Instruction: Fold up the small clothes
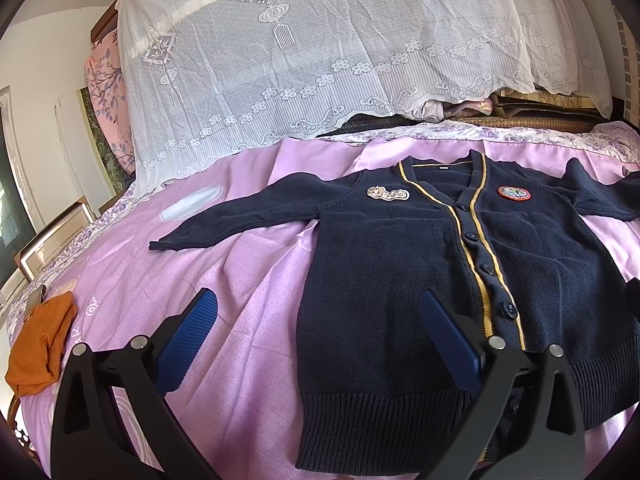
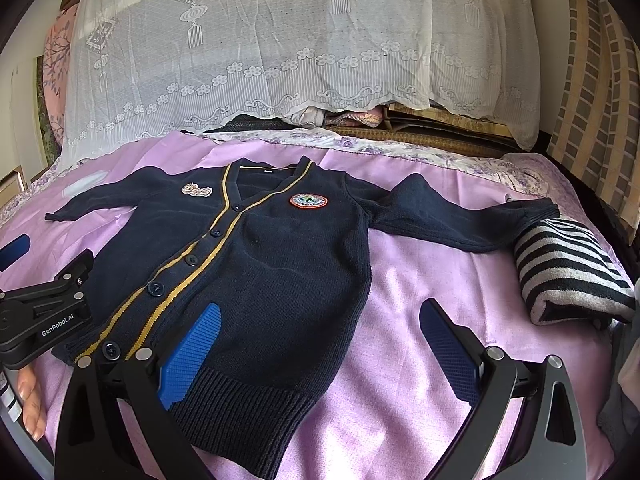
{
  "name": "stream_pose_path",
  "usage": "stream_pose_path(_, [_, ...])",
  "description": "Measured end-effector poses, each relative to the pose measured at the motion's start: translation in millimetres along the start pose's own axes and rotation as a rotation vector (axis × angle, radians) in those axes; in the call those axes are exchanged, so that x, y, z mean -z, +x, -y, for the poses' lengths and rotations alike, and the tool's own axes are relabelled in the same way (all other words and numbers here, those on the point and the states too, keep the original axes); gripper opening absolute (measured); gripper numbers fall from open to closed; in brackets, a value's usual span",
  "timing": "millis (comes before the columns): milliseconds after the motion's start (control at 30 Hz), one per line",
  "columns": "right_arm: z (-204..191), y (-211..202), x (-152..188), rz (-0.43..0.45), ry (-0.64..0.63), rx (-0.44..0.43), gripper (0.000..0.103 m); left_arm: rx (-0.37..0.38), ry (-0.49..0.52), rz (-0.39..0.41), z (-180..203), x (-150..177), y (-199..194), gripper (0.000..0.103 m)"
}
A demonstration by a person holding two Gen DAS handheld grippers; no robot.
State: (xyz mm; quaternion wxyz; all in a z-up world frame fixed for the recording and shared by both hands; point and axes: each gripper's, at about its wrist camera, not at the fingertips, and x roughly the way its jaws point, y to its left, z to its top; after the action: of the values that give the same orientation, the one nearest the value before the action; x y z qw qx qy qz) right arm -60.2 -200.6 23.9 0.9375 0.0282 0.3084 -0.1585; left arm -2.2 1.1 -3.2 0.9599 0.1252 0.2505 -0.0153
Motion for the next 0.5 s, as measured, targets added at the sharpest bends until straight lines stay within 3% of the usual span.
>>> stream_pose_path(267, [5.6, 5.5, 6.8, -0.027, 0.022, -0.011, 0.100, 0.010, 0.003, -0.007, 1.3, 5.1, 0.9, 0.099])
stream_pose_path(500, [18.3, 21.6, 4.0, -0.120, 0.098, -0.028, 0.100, 0.055, 0.017, -0.051, 4.9, 5.9, 7.4, 0.099])
